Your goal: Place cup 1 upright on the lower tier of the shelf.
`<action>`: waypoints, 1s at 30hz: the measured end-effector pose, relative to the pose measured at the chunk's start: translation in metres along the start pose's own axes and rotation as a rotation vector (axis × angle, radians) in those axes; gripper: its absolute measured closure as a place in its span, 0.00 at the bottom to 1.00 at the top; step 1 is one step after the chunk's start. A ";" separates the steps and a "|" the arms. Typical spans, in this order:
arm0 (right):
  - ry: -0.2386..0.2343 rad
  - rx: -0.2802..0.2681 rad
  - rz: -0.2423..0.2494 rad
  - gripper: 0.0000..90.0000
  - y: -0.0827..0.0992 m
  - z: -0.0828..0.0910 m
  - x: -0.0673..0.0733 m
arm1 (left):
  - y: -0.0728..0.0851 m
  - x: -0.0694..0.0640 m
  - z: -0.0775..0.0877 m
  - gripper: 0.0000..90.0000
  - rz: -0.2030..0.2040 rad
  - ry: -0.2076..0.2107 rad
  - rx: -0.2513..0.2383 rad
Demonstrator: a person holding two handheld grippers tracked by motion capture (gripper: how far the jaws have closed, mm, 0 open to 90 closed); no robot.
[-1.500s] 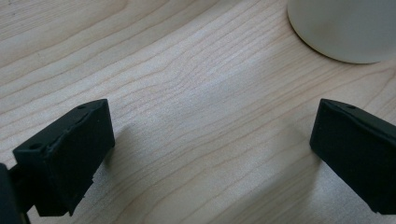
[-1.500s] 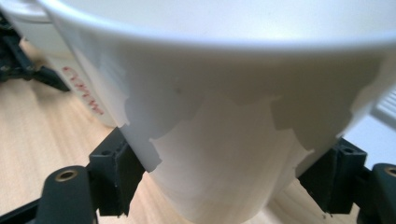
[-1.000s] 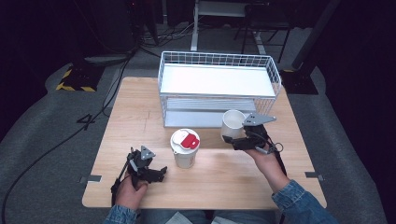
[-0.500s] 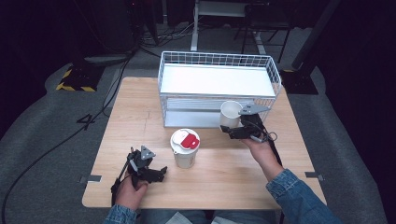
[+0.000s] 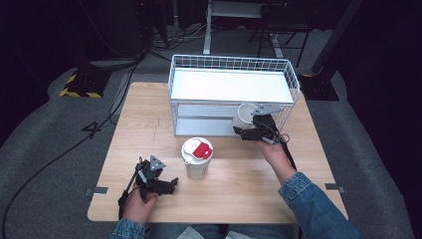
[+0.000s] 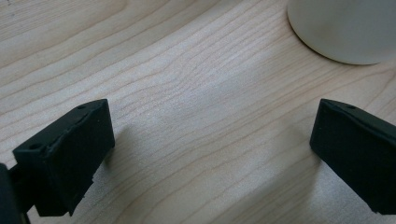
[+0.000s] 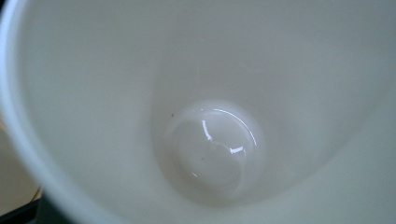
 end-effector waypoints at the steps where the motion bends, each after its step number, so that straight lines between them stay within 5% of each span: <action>1: 0.000 0.004 0.003 0.26 0.000 -0.001 0.000 | 0.000 0.000 0.000 0.00 0.000 0.000 0.000; 30: 0.062 0.077 0.015 0.27 0.009 -0.041 -0.010 | 0.000 0.000 0.000 0.00 0.000 0.000 0.000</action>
Point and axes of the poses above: each handheld gripper's, and its own axes: z roughly backward along the jaws, y roughly out of its underside, x roughly to its left, the point moved 2 cm from there along -z, roughly forward along the jaws, and after that the axes turned 6 degrees about -z, right-handed, at the moved point
